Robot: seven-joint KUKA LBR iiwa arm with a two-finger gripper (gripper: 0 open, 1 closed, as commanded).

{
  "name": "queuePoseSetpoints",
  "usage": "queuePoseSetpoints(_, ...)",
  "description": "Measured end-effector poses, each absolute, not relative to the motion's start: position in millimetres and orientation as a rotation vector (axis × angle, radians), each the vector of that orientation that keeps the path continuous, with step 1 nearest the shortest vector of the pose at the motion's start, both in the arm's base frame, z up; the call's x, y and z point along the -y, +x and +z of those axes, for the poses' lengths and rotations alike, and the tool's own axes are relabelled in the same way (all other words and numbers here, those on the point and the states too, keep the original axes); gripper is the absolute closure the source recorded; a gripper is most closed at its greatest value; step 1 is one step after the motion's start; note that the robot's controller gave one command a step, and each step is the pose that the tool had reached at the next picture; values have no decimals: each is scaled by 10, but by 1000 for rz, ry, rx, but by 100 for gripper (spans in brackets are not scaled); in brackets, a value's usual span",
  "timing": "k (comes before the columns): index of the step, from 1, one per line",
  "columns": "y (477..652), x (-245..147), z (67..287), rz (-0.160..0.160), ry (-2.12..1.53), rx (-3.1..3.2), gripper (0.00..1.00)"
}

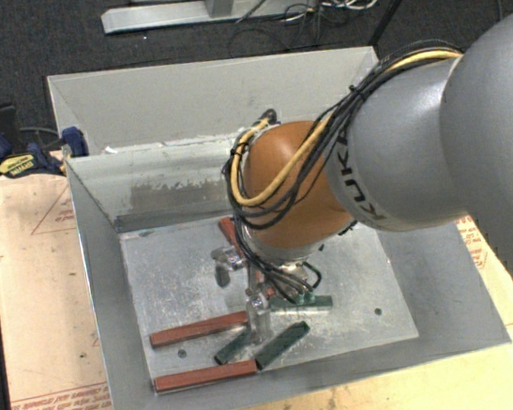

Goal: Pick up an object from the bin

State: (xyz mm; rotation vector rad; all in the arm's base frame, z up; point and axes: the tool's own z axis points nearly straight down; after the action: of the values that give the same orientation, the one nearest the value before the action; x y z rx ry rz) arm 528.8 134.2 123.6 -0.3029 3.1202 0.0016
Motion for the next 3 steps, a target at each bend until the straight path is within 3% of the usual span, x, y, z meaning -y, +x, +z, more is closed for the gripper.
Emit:
queuePoseSetpoints(1, 5021, -1772, 903, 4, -664, -3073, 0)
queuePoseSetpoints(2, 5163, -1658, 701, 1, -151, -3141, 0)
queuePoseSetpoints(3, 5179, -1657, 736, 2, -149, -3139, 100)
